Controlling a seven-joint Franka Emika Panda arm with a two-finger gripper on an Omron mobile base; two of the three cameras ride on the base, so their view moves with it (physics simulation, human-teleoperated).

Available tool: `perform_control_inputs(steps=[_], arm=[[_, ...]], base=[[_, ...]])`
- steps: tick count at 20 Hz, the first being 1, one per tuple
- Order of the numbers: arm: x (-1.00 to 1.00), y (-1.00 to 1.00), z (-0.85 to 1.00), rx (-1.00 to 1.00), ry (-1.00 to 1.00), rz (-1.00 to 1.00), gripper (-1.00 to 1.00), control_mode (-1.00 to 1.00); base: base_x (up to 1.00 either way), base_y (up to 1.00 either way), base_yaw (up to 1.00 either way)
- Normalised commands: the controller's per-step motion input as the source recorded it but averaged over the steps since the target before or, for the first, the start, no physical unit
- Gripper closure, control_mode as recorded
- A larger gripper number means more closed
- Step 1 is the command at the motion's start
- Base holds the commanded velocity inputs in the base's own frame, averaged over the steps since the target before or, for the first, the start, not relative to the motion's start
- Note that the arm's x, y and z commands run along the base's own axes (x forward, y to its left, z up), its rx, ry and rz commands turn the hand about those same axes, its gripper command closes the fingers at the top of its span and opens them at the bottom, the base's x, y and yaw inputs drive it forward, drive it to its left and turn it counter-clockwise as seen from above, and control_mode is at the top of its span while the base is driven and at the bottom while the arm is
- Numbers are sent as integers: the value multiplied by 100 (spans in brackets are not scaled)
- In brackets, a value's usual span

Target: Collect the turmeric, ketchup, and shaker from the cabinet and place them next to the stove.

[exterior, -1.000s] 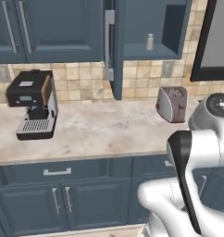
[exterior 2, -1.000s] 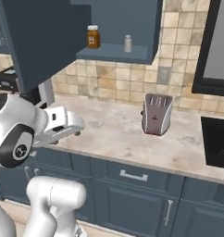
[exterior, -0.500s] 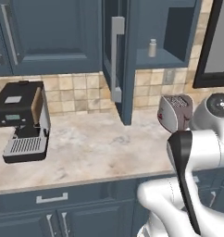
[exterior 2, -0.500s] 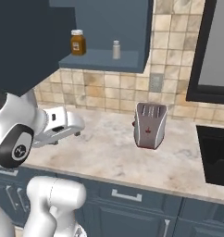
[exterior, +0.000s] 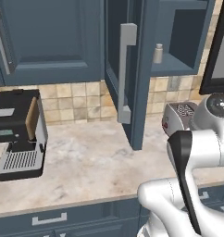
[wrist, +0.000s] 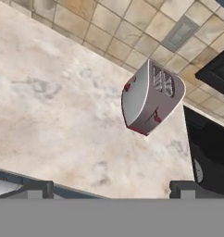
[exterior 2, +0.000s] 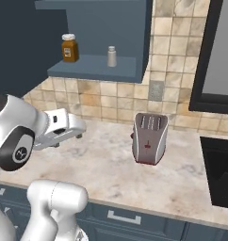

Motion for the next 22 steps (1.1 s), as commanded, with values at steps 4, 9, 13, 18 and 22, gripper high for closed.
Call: perform_control_inputs(steps=[4, 9, 13, 18, 22], arm=[[6, -8, 0, 6, -6, 1, -100, -100], [15, -35, 0, 26, -28, 3, -100, -100], [11, -23, 1, 26, -30, 1, -100, -100], [10, -9, 21, 25, -27, -4, -100, -100], [28, 14, 29, 13, -19, -15, -100, -100]], base=[[30, -18, 0], [0, 0, 0], [0, 0, 0], [0, 0, 0], [0, 0, 0]])
